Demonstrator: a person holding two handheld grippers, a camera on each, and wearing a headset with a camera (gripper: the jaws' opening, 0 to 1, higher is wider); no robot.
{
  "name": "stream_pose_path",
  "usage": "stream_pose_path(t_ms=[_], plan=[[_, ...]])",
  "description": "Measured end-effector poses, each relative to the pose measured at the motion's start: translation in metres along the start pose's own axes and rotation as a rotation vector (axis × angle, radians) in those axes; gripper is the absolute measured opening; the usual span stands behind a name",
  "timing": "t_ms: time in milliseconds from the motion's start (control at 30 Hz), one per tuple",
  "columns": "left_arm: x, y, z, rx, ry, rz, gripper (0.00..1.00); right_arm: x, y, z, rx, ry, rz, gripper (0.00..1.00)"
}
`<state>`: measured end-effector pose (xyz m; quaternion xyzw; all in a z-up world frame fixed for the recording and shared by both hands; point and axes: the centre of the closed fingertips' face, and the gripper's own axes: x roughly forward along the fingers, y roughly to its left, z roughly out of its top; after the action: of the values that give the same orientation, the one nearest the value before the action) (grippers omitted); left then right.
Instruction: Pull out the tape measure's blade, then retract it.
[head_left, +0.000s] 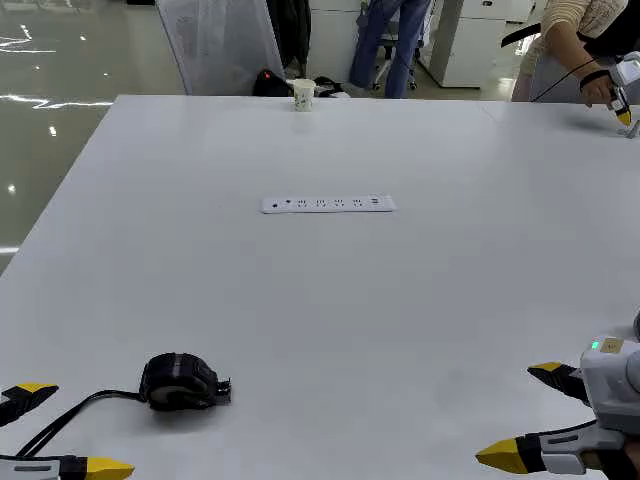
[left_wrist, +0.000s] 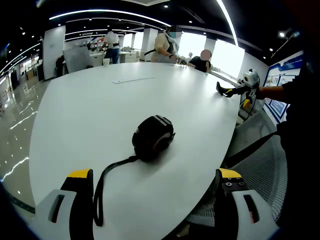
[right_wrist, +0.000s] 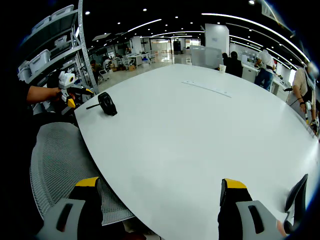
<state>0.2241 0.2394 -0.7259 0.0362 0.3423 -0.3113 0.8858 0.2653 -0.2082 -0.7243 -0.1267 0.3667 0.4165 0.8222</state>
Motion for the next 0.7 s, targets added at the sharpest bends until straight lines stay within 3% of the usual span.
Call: stream_pose_path(t_ms=[500, 700], plan=[[0.0008, -0.0008, 0.0014, 0.002, -0.004, -0.005, 0.99, 0.0005, -0.0039, 0.0002, 0.005, -0.01, -0.006, 0.99], [0.004, -0.0045, -0.0002, 0.01, 0.013, -0.032, 0.99, 0.0035, -0.0089, 0.0003, -0.004, -0.006, -0.019, 0.99]])
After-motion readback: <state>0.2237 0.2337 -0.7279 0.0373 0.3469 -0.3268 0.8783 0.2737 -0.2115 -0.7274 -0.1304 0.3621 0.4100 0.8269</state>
